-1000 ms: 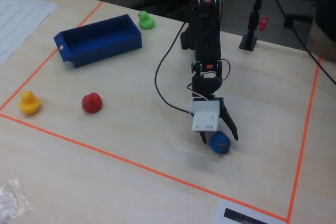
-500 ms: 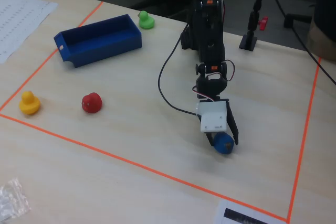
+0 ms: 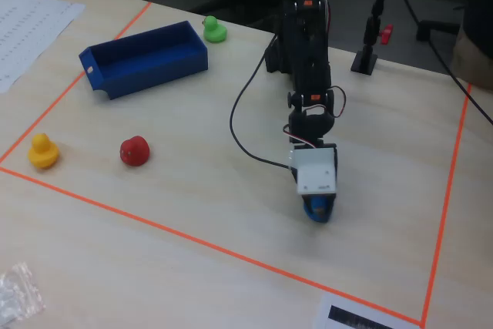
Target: Grasp blue duck and put it into box.
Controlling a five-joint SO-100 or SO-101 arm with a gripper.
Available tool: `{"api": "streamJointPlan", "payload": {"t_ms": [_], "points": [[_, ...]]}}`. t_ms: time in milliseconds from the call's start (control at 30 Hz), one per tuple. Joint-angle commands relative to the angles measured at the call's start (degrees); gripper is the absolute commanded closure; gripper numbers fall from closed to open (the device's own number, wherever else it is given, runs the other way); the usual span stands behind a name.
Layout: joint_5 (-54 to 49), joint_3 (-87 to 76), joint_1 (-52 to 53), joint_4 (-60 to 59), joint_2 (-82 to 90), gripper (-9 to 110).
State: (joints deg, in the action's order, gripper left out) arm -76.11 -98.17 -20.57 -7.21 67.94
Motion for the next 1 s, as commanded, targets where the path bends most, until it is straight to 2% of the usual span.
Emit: {"api": "streamJointPlan", "payload": {"t_ms": [0, 100, 233, 367, 433, 633, 967], "points": [[2.02, -2.11, 5.27, -10.11, 21.27, 101], [4.66, 5.1, 10.81, -31.03, 33.31, 101], [5.45, 22.68, 23.82, -60.38, 39.37, 101], [1.85, 28.48, 39.2, -72.51, 39.37, 101], [-0.44, 26.63, 47.02, -71.54, 39.29, 101], [-7.73, 11.25, 66.36, -56.07, 41.4, 101], [-16.96, -4.39, 86.66, -41.04, 40.61, 101]]}}
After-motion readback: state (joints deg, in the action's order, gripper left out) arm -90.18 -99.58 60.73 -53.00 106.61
